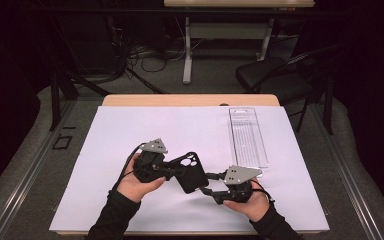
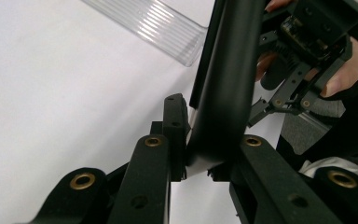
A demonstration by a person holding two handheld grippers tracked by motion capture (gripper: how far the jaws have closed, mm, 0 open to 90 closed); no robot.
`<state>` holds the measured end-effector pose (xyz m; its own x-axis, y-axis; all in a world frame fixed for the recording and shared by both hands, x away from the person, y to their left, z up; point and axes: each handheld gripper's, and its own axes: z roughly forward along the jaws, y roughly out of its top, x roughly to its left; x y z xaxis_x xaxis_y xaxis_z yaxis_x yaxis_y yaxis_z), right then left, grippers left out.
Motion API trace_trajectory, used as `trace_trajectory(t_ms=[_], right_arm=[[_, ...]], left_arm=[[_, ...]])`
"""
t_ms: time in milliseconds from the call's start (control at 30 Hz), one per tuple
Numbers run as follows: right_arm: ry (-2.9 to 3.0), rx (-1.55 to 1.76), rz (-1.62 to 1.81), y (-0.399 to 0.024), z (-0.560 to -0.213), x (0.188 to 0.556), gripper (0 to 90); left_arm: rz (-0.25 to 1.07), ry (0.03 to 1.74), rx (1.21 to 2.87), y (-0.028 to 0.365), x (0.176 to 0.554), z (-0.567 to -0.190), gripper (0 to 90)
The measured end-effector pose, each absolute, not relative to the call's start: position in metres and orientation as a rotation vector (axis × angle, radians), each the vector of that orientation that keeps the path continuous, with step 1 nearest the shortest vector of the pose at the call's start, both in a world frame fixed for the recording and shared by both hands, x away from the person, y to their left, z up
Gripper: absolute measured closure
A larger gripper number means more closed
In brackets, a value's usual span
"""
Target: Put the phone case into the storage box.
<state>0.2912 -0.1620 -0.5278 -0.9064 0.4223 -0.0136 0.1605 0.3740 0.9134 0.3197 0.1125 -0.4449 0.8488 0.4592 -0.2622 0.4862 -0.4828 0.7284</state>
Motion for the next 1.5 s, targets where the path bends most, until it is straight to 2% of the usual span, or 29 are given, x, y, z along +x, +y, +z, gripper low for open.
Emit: trace_trajectory(t_ms=[367, 1000, 1367, 1500], right_arm=[[2.387, 0.521, 1.526, -0.163, -0.519, 0.29, 47.4], [2.338, 0.514, 1.424, -0.147, -0.476, 0.294, 41.6], [2.356, 0.598, 1.43, -0.139, -0.459, 0.3, 54.4], [2.356, 0.613, 1.426, -0.141, -0.458, 0.299, 56.1]], left_arm=[[-0.003, 0.71, 2.171, 0.112, 0.318, -0.443, 81.5], [0.022, 0.719, 2.204, 0.111, 0.315, -0.44, 81.4], [0.026, 0.725, 2.208, 0.112, 0.315, -0.44, 81.4], [0.027, 0.723, 2.212, 0.111, 0.314, -0.441, 81.5]])
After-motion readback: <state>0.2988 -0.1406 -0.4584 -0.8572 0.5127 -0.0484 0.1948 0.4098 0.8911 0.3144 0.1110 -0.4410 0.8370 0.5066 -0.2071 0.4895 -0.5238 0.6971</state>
